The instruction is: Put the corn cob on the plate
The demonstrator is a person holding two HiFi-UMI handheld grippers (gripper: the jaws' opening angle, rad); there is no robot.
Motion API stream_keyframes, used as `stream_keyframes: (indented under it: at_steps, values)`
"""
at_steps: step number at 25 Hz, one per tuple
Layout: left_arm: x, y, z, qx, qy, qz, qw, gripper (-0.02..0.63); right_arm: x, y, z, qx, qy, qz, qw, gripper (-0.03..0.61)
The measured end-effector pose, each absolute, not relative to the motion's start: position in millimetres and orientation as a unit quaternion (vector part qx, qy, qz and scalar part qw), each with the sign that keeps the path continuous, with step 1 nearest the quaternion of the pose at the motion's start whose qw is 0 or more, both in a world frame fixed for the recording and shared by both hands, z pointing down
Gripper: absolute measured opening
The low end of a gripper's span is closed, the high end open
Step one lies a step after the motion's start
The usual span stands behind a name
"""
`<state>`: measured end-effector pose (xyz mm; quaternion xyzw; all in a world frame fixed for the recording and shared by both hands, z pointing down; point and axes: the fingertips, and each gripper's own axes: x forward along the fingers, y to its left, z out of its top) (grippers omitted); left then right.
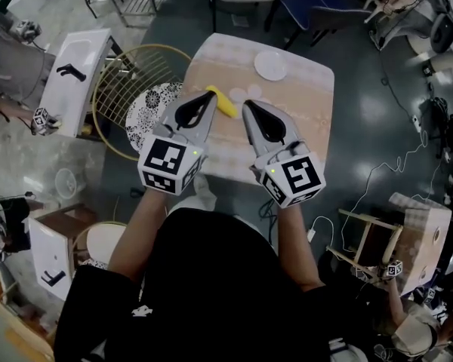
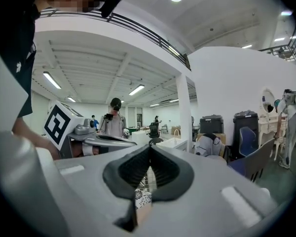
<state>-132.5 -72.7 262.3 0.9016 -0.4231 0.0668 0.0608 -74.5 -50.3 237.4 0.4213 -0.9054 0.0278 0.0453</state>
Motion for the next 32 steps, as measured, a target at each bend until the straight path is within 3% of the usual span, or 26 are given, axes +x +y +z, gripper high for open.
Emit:
stream_keyframes:
  at_steps: [32]
  values:
    - [-135.9,-90.7,329.9,0.933,-0.332,0.097,0.099,0.005,-59.9,-72.3,298.5,0.461,-0.878,0.086,0.095,0.002]
